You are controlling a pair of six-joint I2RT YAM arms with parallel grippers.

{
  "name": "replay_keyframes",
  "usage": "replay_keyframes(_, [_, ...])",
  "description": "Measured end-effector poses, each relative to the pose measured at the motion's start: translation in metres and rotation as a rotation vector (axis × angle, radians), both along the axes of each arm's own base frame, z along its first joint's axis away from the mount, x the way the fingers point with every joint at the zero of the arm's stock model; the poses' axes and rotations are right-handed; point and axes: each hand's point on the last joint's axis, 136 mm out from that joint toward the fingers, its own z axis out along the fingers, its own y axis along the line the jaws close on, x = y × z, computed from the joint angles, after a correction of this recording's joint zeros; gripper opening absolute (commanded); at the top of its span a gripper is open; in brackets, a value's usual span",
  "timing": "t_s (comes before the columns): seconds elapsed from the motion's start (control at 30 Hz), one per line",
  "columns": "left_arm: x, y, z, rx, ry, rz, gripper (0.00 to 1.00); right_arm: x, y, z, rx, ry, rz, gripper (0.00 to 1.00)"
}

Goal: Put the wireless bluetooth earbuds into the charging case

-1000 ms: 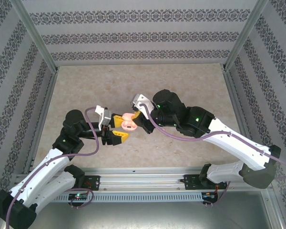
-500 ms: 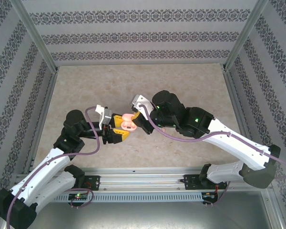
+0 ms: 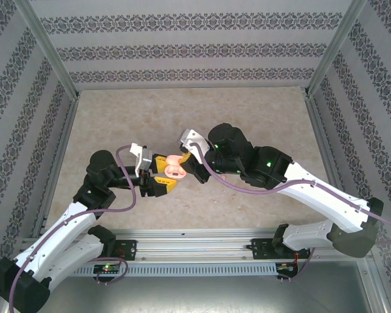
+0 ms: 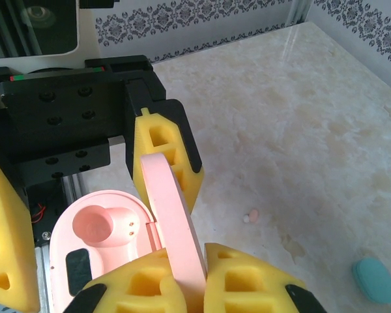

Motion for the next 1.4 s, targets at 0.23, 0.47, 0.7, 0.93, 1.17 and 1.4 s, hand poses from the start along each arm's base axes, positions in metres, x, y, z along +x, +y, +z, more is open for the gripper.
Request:
replay_keyframes(0.23, [0.001,-0.001,0.001,-0.006,0.006,0.001,0.51,-0.001,0.001,0.0,0.001,0.003,0.006,0.02])
replay_keyframes(0.47, [0.001,-0.001,-0.002,-0.007,0.022,-0.004,0.32,-0.001,0.001,0.0,0.002,0.003,0.006,0.03])
replay_keyframes(0.7, [0.001,-0.001,-0.003,-0.008,0.018,-0.005,0.26,-0.001,0.001,-0.001,0.001,0.003,0.006,0.16])
replay_keyframes(0.93, [0.001,0.0,-0.004,-0.01,0.014,0.005,0.25,-0.001,0.002,0.0,0.005,0.007,0.008,0.31])
replay_keyframes(1.17, [0.003,0.002,-0.002,-0.015,0.007,0.032,0.25,-0.002,0.003,0.002,0.022,0.024,0.003,0.45])
replay_keyframes(1.4, [0.007,0.003,-0.004,-0.013,0.015,0.056,0.25,-0.006,0.001,0.017,0.081,0.035,-0.006,0.49])
